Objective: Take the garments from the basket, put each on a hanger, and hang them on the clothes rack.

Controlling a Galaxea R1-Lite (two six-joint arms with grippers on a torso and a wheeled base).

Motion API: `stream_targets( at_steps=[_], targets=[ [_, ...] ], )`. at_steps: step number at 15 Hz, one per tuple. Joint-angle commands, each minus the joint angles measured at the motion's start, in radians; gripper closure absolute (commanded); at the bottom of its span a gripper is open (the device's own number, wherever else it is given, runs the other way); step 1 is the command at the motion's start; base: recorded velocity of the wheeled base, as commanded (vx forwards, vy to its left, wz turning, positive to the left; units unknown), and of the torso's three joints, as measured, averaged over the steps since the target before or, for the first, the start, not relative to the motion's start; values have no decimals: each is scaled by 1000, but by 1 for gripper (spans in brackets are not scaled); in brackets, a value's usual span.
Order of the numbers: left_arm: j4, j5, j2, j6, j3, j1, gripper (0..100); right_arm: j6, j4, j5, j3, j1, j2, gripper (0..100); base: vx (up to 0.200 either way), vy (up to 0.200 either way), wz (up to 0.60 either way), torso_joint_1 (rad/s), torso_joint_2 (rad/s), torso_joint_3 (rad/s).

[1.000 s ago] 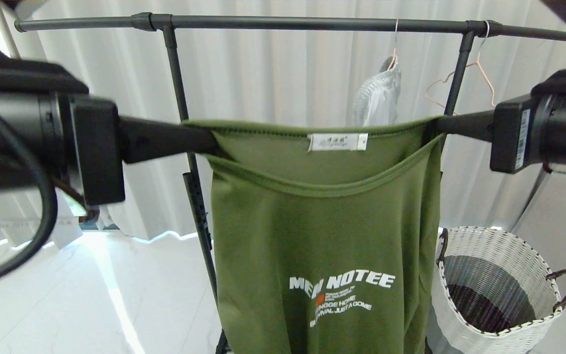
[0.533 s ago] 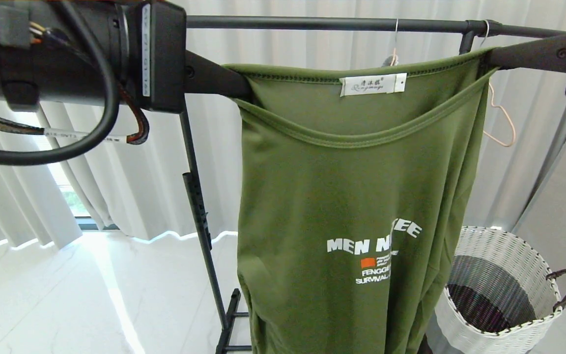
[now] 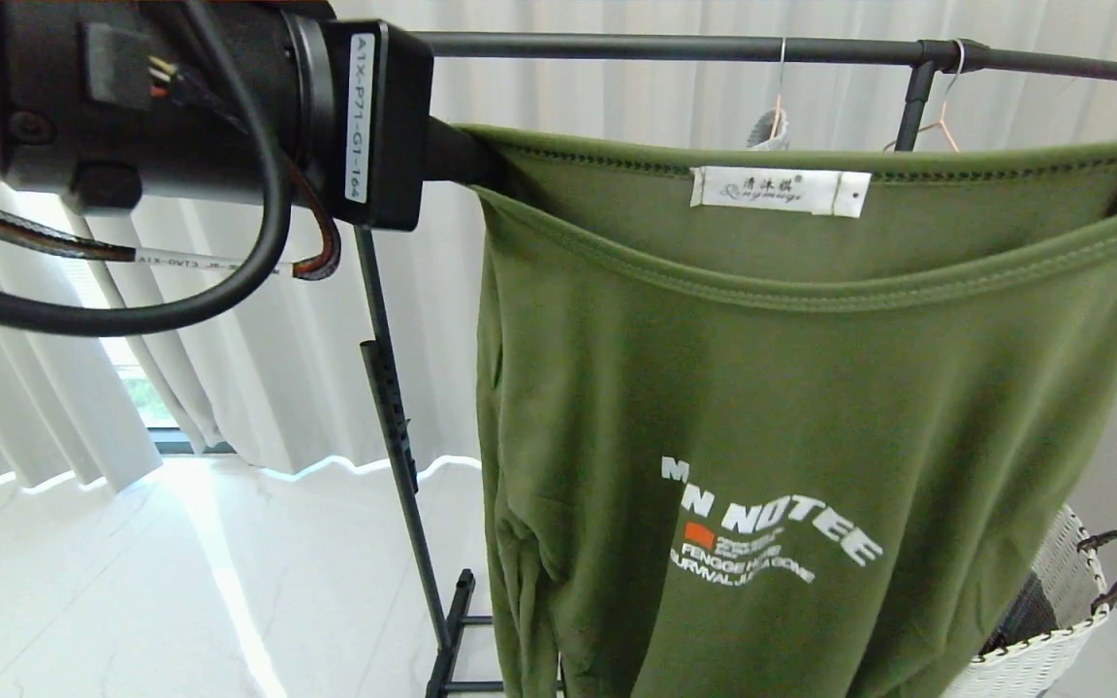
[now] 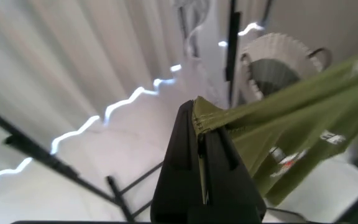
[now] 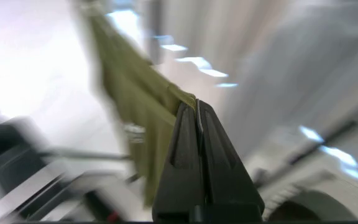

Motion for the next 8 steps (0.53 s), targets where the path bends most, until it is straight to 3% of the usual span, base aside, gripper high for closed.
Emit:
stream_targets(
  at_steps=[1,3,5,8],
  targets=[
    [0,-10,6,-22,-21,-42,100,2,43,110,1,9,-41,100,0,0,0,0,0,0],
    [0,-35,6,-27,-25,-58,100,4,45,192,12,78,-40,100,0,0,0,0,0,0],
    [0,-44,14,-27,-27,-58,100,42,43,193,13,187,-35,100,0,0,0,0,0,0],
    [0,-45,11,-25,-27,-58,100,59,43,192,18,211,-43,100,0,0,0,0,0,0]
  ],
)
